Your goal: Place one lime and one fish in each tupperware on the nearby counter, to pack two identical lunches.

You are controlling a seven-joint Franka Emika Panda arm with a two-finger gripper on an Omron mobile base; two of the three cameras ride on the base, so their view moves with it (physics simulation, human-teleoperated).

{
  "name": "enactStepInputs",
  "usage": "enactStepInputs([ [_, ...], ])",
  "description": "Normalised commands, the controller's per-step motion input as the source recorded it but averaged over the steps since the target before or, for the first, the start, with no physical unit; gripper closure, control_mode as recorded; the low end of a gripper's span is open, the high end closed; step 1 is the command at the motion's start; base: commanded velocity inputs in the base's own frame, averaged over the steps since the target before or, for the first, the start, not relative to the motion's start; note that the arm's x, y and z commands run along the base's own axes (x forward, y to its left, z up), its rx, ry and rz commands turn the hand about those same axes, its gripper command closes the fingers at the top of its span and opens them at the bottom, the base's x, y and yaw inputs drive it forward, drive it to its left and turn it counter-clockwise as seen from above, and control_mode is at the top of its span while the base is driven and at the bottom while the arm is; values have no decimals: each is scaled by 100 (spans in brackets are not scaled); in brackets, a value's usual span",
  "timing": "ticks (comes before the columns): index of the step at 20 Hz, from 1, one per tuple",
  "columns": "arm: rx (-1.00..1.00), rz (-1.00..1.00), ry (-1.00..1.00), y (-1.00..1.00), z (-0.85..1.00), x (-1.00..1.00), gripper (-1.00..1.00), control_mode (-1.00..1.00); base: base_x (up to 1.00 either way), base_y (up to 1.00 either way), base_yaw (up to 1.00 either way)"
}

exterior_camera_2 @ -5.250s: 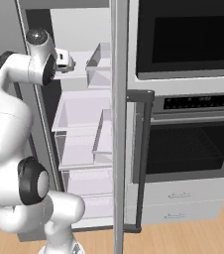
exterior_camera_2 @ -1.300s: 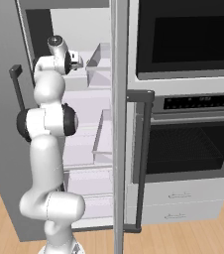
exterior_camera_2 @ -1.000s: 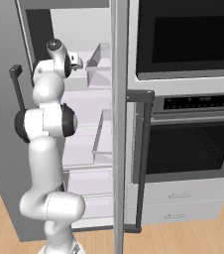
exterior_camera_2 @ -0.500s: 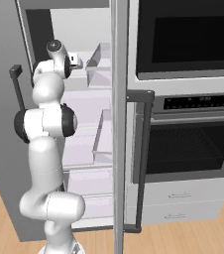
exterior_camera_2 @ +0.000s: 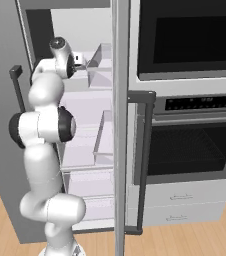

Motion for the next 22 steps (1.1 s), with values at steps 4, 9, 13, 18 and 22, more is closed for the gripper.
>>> enactStepInputs([
  [4,0,0,0,-38,4,-82,100,-100,0,0,0],
  [9,0,0,0,-9,0,-96,100,-100,0,0,0],
  [13,0,0,0,0,2,-100,100,-100,0,0,0],
  [18,0,0,17,0,-5,-100,100,-100,0,0,0],
  [22,0,0,34,-8,-35,-100,100,-100,0,0,0],
])
